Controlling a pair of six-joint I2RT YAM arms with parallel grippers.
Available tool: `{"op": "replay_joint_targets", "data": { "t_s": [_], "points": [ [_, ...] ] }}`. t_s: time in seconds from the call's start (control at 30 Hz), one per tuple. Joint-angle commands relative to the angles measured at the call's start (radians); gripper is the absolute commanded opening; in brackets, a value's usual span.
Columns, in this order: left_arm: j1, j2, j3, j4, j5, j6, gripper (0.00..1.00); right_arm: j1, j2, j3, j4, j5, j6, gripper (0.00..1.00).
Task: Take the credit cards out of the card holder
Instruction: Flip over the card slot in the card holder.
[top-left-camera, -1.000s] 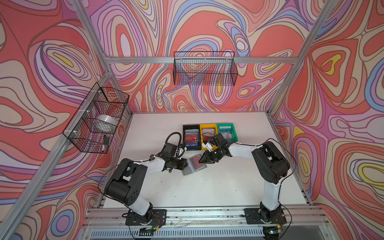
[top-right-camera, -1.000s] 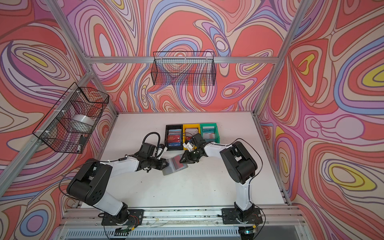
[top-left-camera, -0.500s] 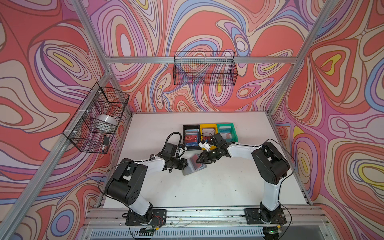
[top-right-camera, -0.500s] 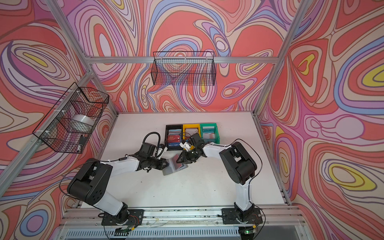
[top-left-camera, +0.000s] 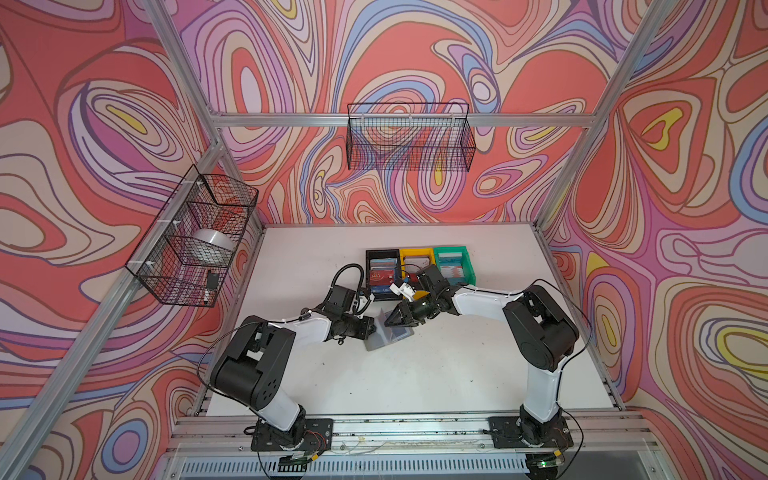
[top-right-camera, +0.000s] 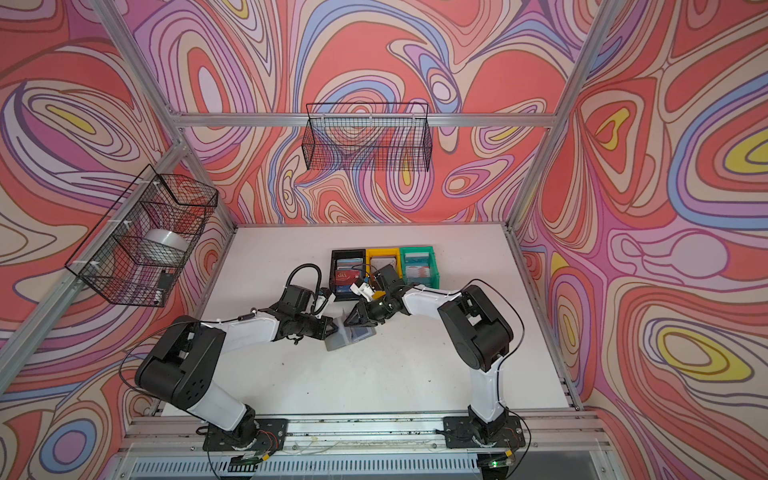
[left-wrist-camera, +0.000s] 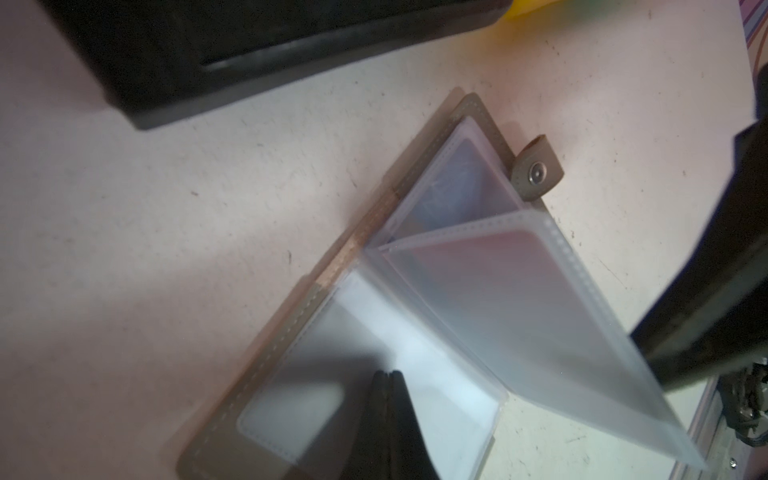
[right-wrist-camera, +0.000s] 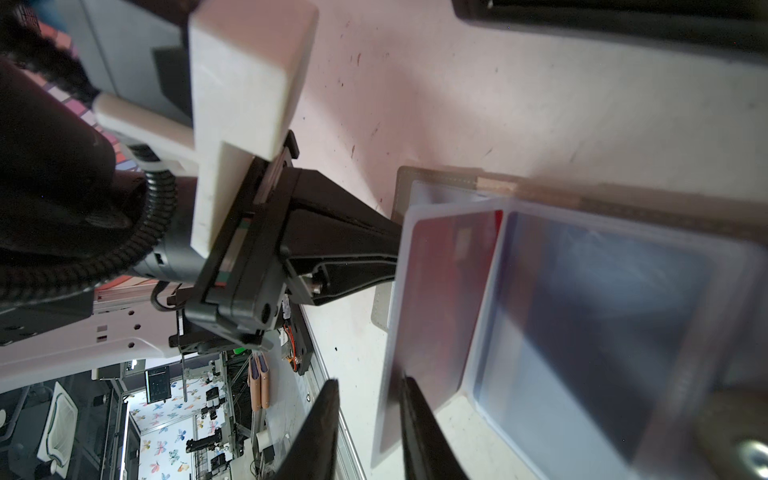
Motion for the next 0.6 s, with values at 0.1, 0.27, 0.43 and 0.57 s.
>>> {"op": "replay_joint_targets", "data": {
  "t_s": [0.1,0.27,0.43,0.57],
  "points": [
    [-0.004,0.013,0.006,-0.049,-0.002,0.013,0.0,0.017,0.004,0.019,0.013,-0.034,0.0,0.29],
    [-0.003,0.002,0.017,-0.068,-0.001,0.017,0.0,0.026,0.028,0.025,0.007,-0.052,0.0,0.28],
    [-0.005,-0.037,0.053,-0.133,-0.015,0.035,0.0,0.037,0.054,0.027,-0.004,-0.057,-0.003,0.29],
    [-0.004,-0.079,0.08,-0.186,-0.025,0.044,0.0,0.038,0.075,0.036,-0.018,-0.045,-0.002,0.28]
  ]
}}
